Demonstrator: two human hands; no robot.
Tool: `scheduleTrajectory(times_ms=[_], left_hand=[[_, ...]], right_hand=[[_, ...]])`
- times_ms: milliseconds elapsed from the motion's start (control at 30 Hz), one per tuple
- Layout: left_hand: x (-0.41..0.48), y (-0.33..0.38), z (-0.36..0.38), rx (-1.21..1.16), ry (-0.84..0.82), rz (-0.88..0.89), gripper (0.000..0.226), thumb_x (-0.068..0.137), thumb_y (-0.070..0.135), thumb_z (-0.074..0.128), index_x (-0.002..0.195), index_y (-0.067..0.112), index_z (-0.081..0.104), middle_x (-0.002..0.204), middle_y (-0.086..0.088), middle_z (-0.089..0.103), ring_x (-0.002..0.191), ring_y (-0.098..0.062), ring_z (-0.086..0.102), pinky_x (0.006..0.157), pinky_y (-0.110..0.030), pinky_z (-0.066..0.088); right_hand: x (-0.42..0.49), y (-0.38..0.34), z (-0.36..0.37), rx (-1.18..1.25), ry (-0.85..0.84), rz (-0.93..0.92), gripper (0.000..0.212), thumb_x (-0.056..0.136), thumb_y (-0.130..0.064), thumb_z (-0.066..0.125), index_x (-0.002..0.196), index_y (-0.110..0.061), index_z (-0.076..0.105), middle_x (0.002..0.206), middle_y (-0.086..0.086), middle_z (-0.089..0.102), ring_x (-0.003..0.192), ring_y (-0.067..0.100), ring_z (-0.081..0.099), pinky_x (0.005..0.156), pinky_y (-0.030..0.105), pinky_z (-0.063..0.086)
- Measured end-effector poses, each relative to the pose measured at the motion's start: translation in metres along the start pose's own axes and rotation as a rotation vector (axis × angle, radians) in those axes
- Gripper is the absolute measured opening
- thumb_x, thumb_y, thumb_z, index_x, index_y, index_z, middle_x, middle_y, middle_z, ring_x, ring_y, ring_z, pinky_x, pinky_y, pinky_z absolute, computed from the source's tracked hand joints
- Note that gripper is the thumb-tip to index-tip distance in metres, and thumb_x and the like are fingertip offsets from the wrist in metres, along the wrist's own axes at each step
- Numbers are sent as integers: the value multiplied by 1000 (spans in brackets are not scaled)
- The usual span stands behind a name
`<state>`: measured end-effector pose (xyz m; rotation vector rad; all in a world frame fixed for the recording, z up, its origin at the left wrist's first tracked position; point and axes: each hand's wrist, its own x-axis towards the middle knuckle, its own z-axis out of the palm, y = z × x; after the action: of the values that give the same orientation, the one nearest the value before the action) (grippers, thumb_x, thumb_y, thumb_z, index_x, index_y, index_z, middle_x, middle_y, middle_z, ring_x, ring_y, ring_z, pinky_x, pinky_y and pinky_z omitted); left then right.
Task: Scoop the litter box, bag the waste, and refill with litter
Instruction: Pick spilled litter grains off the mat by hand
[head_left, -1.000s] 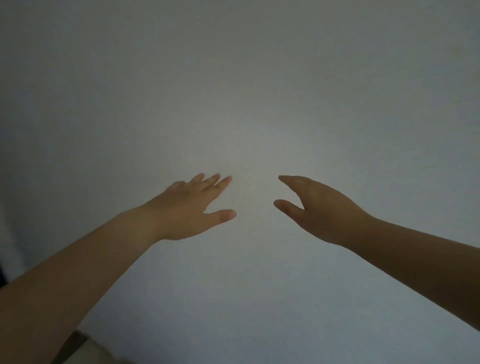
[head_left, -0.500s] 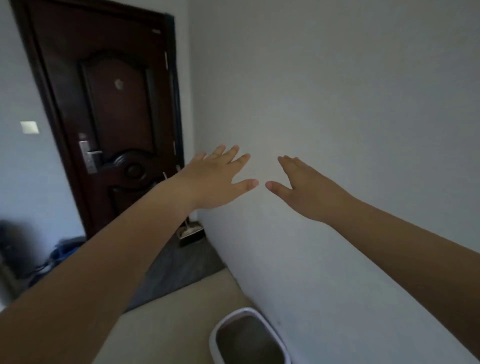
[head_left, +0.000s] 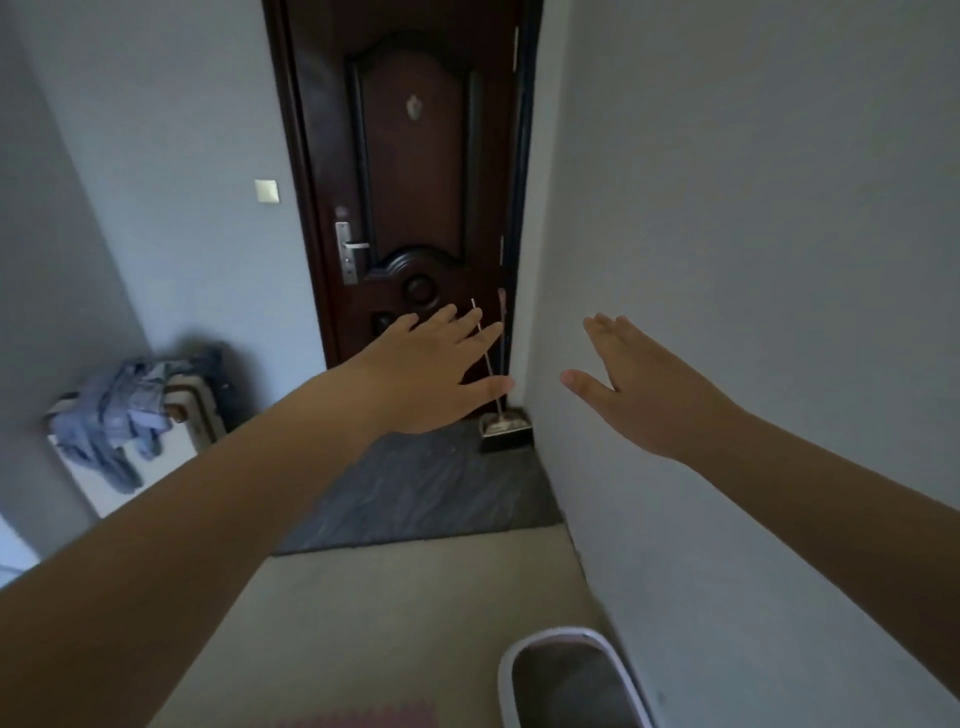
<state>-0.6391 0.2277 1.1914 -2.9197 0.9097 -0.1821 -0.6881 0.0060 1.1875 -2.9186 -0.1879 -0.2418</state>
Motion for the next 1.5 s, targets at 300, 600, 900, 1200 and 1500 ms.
scheduleTrajectory(times_ms=[300,600,900,1200,1500], left_hand=[[37,-42,24,32,-8,-200,69,94,60,11,153,24,2,160,0,1,147,-17,-2,119,-38,6],[90,-120,46,38,-4,-230,70,93,60,9,152,25,1,160,1,0,147,-17,-2,119,-38,5],[175,-277,59,60,67,-196,72,89,63,4,152,27,-1,160,2,-2,147,-15,-5,119,-37,4],[297,-417,92,104,84,-74,70,91,62,3,152,27,2,160,1,2,147,-19,0,119,-42,9],[412,-519,101,60,63,5,69,92,61,7,152,27,2,160,2,0,147,-17,1,119,-38,10]], right_hand=[[103,12,39,55,-68,-142,73,98,-50,36,153,-12,5,161,5,3,148,20,1,118,32,6],[204,-6,68,46,-38,-190,73,97,-48,42,153,-13,9,161,4,4,148,20,2,118,34,8],[372,-62,94,-23,16,-165,73,98,-48,41,153,-14,10,161,5,5,148,21,3,120,43,10],[530,-94,129,54,10,-39,71,98,-47,39,153,-14,9,161,4,3,148,19,1,120,34,3],[679,-95,150,-20,50,-12,71,98,-47,40,153,-13,10,161,5,7,148,19,3,120,35,10]])
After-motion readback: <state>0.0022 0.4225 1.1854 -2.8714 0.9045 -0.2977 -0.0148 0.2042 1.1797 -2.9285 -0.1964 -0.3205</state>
